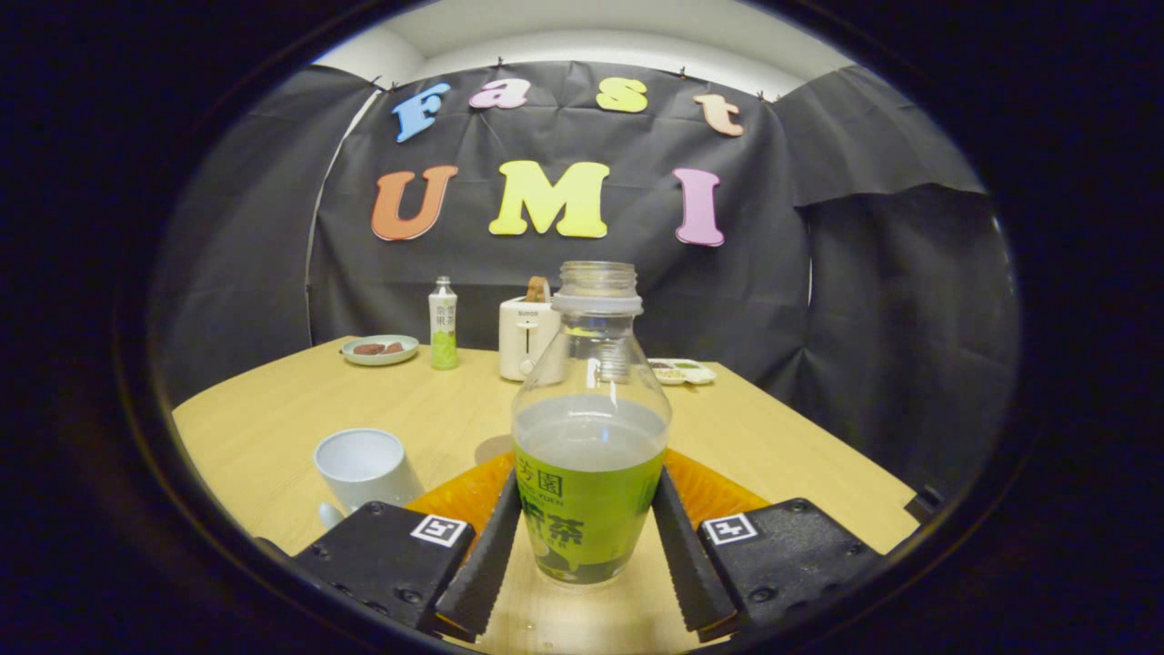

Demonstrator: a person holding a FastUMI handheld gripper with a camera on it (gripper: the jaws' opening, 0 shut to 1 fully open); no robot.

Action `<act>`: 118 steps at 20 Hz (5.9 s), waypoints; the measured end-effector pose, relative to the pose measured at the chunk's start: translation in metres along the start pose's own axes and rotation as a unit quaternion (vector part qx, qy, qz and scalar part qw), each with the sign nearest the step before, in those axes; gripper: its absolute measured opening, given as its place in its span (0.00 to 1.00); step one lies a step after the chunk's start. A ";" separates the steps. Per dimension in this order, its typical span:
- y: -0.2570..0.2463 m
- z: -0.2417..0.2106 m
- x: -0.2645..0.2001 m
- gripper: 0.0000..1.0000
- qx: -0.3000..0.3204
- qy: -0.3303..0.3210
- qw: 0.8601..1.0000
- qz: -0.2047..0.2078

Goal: Take the bottle from table, then pour the juice into the cup, finally place the bottle on the coaster

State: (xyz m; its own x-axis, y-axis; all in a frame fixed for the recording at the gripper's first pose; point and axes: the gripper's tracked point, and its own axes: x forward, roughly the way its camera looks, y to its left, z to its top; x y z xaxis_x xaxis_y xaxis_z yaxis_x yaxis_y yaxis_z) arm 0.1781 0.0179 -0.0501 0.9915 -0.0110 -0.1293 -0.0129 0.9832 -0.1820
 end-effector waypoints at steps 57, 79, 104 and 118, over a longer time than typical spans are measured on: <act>0.024 0.141 -0.024 0.80 -0.761 -0.088 0.596 -0.241; 0.037 0.152 -0.036 0.80 -0.797 -0.119 0.533 -0.256; 0.060 0.159 -0.047 0.80 -0.831 -0.158 0.453 -0.282; 0.074 0.173 -0.053 0.80 -0.832 -0.211 0.405 -0.315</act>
State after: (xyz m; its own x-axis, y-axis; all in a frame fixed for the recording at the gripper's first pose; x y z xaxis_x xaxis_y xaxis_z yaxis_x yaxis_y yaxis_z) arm 0.1465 0.1224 0.1116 0.7950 0.2125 0.5682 0.5386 -0.6783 -0.4999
